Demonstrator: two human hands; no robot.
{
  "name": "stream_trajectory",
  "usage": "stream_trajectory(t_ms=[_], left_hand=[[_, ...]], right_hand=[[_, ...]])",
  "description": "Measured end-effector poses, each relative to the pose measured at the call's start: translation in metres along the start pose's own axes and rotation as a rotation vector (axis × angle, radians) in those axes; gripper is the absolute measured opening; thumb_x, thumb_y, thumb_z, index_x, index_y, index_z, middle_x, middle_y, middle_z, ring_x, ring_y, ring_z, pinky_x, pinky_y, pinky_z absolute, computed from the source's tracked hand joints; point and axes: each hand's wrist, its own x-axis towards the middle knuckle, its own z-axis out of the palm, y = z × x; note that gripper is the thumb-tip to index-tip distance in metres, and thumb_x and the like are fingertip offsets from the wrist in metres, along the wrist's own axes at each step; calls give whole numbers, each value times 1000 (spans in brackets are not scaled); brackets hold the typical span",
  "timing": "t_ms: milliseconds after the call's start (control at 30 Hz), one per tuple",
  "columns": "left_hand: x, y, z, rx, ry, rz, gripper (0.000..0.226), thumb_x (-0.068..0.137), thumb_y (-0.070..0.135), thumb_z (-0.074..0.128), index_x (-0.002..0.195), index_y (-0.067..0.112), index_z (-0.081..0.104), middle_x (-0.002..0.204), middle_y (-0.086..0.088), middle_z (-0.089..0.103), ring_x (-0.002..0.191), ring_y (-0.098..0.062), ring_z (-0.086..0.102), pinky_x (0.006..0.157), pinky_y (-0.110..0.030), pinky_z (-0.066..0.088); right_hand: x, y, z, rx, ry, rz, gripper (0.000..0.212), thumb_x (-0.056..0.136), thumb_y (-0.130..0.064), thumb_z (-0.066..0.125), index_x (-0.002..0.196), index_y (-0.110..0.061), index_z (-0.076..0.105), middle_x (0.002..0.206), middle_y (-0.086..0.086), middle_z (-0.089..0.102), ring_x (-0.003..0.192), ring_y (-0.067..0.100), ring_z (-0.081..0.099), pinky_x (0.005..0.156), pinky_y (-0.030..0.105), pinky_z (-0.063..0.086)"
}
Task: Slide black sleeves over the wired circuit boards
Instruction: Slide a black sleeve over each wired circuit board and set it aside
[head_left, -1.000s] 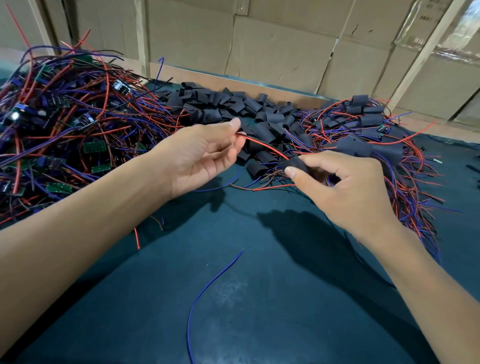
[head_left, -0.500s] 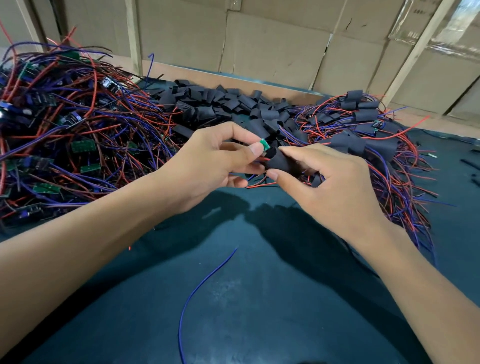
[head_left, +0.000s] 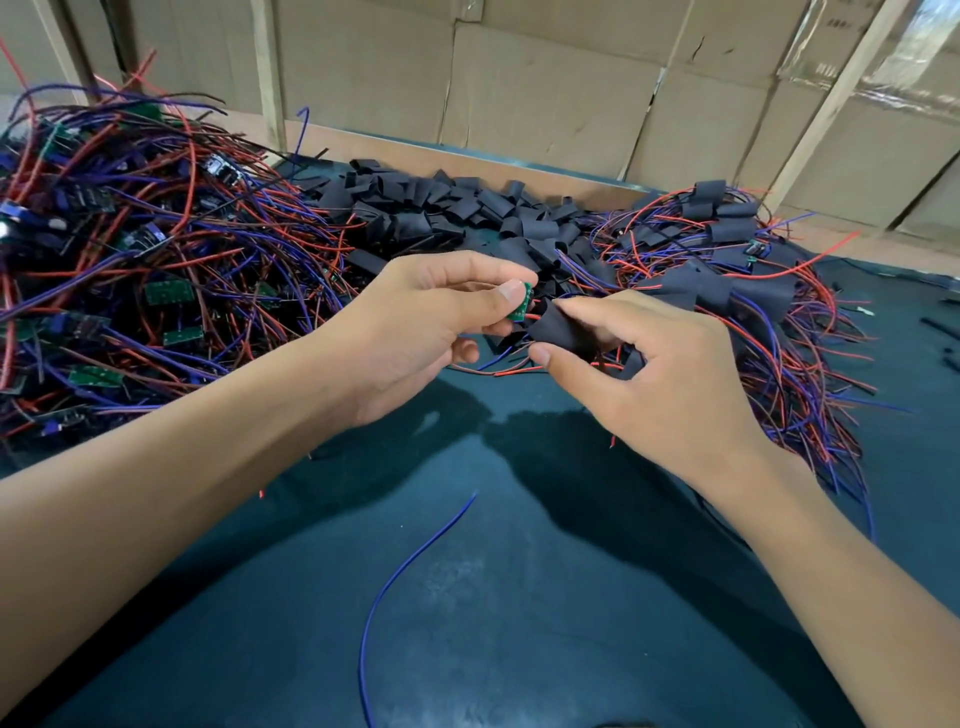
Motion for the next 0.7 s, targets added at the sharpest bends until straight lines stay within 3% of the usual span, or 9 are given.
stream_trajectory(t_ms=[200,333,433,600,700], left_hand=[[0,1,3,-133,64,88,8,91,3,68,98,-1,70,86,-12,70,76,-17,67,70,-24,56],[-2,2,4,-35,112,92,12,87,12,75,90,2,69,82,-11,70,75,-17,67,60,-25,52],[-4,-4,11,-16,156,94,14,86,14,77,79,6,68,71,-4,68,73,-16,66,53,-24,46],[-6,-14,19,51,206,134,17,90,20,75,78,9,71,75,-10,72,75,-22,65,56,-27,47],[-6,-14,18,121,176,130,18,92,25,72,83,10,74,82,-17,70,77,-16,61,55,-25,46]], right_hand=[[1,-2,0,64,2,44,28,87,-27,81,110,-11,78,87,0,71,76,11,62,74,19,46],[1,-2,1,35,59,22,32,86,-24,82,112,-6,77,86,-5,64,76,-6,55,75,9,38],[-1,-3,4,13,101,-9,33,86,-21,83,113,-3,76,92,1,68,81,-14,51,78,5,37],[0,-3,4,1,91,-8,30,88,-19,80,114,-5,76,96,7,72,81,5,57,76,5,38],[2,-1,2,-16,75,-25,31,87,-19,80,115,-6,76,97,6,71,82,4,57,76,5,37]])
